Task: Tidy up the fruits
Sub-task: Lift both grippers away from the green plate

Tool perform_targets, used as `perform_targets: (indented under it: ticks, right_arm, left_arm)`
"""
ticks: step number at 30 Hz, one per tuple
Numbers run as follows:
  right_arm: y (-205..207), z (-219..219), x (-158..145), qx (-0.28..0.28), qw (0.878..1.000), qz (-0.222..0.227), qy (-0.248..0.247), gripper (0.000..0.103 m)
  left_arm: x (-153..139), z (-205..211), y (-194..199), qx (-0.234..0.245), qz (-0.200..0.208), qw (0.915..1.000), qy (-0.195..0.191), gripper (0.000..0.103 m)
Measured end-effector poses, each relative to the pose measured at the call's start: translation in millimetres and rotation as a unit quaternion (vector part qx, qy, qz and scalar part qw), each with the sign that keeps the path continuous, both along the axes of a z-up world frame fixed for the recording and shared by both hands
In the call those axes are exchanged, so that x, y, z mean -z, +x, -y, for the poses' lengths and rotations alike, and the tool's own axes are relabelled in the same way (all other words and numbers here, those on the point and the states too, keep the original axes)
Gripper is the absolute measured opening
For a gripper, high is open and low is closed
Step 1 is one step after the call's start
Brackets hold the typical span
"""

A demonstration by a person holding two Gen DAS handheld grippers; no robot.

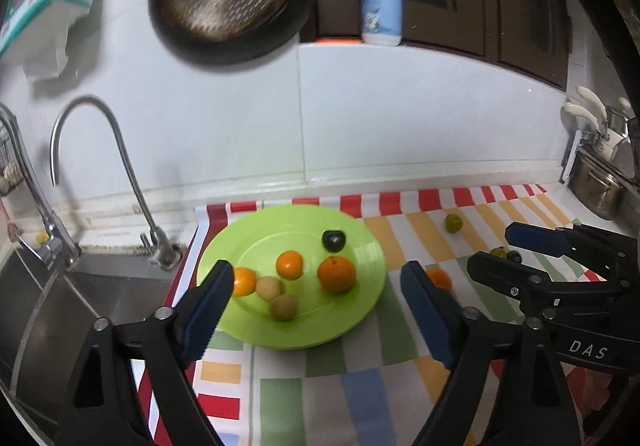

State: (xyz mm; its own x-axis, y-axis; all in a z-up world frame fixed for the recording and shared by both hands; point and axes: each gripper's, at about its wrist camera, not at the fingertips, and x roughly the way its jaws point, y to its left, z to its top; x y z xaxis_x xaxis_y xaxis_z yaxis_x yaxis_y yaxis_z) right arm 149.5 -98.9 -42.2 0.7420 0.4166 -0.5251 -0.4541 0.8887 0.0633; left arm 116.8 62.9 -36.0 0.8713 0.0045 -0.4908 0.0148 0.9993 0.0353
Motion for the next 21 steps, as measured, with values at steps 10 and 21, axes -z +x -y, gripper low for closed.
perform_targets:
  ticks: [10, 21]
  right_arm:
    - [-23, 44, -15, 0.050, 0.998, 0.022, 0.003, 0.067]
    - [-38, 88, -23, 0.121, 0.991, 0.057, -0.011, 0.067]
  left_arm:
    - [-15, 36, -18, 0.015, 0.020, 0.9996, -0.012, 0.100]
    - [-12, 65, -25, 0.027, 0.030, 0.9992, -0.003, 0.101]
